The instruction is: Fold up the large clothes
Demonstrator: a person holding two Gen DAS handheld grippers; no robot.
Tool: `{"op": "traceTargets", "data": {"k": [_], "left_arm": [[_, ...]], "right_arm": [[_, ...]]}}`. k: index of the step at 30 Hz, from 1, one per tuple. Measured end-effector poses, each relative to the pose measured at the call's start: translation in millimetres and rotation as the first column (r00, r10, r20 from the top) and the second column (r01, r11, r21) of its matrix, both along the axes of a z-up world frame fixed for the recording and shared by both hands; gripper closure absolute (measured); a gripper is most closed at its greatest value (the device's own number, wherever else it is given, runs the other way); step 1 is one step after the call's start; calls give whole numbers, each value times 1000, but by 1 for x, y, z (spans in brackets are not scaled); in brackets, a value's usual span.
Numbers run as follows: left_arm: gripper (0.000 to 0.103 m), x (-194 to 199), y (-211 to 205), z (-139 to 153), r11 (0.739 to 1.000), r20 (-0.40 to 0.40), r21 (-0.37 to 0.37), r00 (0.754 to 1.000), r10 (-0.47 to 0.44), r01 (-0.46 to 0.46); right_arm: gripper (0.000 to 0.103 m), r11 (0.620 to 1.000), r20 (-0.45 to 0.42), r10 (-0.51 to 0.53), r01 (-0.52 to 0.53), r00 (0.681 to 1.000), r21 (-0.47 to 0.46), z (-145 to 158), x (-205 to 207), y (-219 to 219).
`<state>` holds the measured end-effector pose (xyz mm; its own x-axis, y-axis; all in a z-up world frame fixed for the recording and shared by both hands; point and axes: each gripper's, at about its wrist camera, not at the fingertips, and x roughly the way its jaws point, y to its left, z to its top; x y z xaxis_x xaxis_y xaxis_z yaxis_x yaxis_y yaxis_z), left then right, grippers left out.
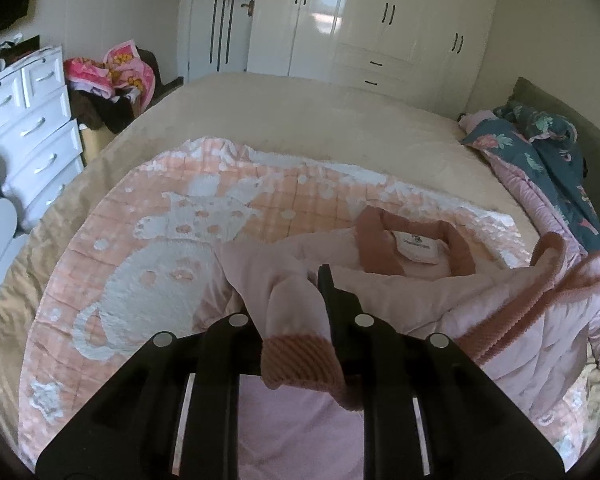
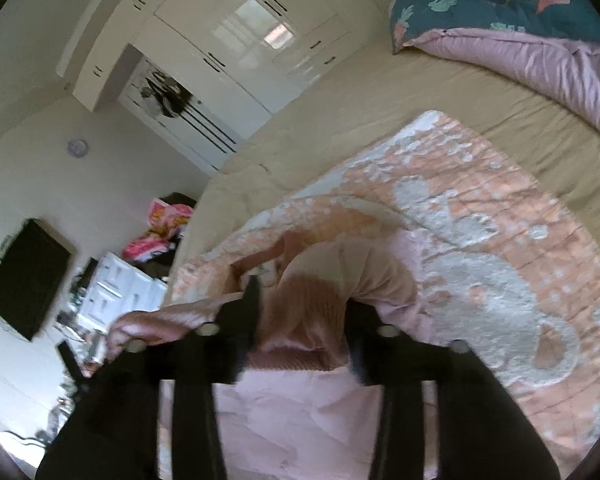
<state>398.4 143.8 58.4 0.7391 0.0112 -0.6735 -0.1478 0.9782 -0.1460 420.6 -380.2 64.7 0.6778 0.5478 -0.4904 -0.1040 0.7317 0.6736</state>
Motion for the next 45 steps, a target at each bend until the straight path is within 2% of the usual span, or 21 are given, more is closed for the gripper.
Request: {"op": "traceTargets", "data": {"k": [1, 2, 6, 9, 11, 13, 14, 15, 16, 17, 19, 22, 24, 27, 31, 34, 36, 38, 40, 42, 45], "left_arm": [[92, 1, 0, -2, 1000, -3, -2, 1000, 1, -1], [92, 2, 1, -4, 1000, -5, -6, 1000, 3, -3], [89, 7, 0, -10, 1000, -13, -17, 1000, 3, -3], [85, 10, -2, -13, 1000, -22, -22, 1000, 0, 0], [77, 8, -3, -9, 999, -17, -37, 1000, -7, 6], [48, 3, -4, -1, 997, 4, -69, 999, -34, 34], [39, 2, -5, 2, 995, 11, -85, 999, -47, 48], [26, -2, -8, 8, 994, 21, -90, 998, -64, 66], [18, -6, -11, 14, 995, 35, -66, 997, -70, 72], [17, -13, -16, 23, 996, 61, -21, 995, -82, 84], [16, -22, -23, 36, 995, 93, 21, 990, -104, 102], [10, -37, -25, 47, 993, 130, 43, 985, -113, 108], [10, -48, -24, 48, 992, 141, 76, 984, -112, 102], [9, -63, -18, 34, 988, 122, 135, 988, -97, 80], [9, -76, -2, -4, 986, 41, 159, 997, -64, 57], [9, -86, 11, -32, 991, -11, 125, 999, -38, 39], [9, -92, 21, -51, 998, -37, 55, 999, -38, 40], [9, -97, 29, -64, 999, -46, 14, 998, -38, 38], [9, -95, 37, -82, 999, -88, -35, 996, -21, 18], [9, -94, 40, -93, 997, -115, -83, 993, -11, 2], [9, -94, 39, -104, 989, -110, -145, 994, -23, 6]], "right_arm": [[41, 1000, 20, 3, -3, 1000, 6, 3, -1, 1], [36, 1000, 45, 6, -6, 999, 1, 6, -3, 2], [32, 998, 78, 49, -47, 996, -29, 8, -4, 11], [32, 987, 28, 103, -99, 994, -128, -11, -2, 32], [32, 973, -26, 133, -136, 991, -188, -30, -2, 48], [32, 959, -85, 149, -165, 985, -229, -51, -1, 60], [32, 957, -102, 147, -167, 984, -236, -60, -3, 64], [32, 958, -108, 144, -166, 984, -235, -65, -3, 65], [32, 958, -110, 140, -163, 984, -236, -69, -5, 67], [31, 956, -104, 136, -158, 985, -246, -71, -8, 68], [30, 951, -87, 138, -156, 987, -265, -69, -14, 70], [25, 940, -53, 136, -146, 989, -309, -61, -26, 73], [23, 922, -19, 133, -131, 991, -364, -53, -34, 73], [18, 895, 42, 127, -96, 991, -437, -41, -51, 70], [14, 850, 105, 122, -49, 987, -525, -33, -73, 62], [14, 831, 104, 111, -35, 988, -555, -39, -83, 52], [14, 831, 88, 109, -42, 990, -555, -49, -85, 44], [14, 823, 58, 98, -49, 993, -566, -61, -88, 40], [15, 820, 39, 102, -62, 994, -569, -71, -89, 39], [17, 825, 33, 123, -84, 992, -559, -78, -89, 40], [24, 835, 13, 115, -90, 993, -543, -89, -84, 41]]}}
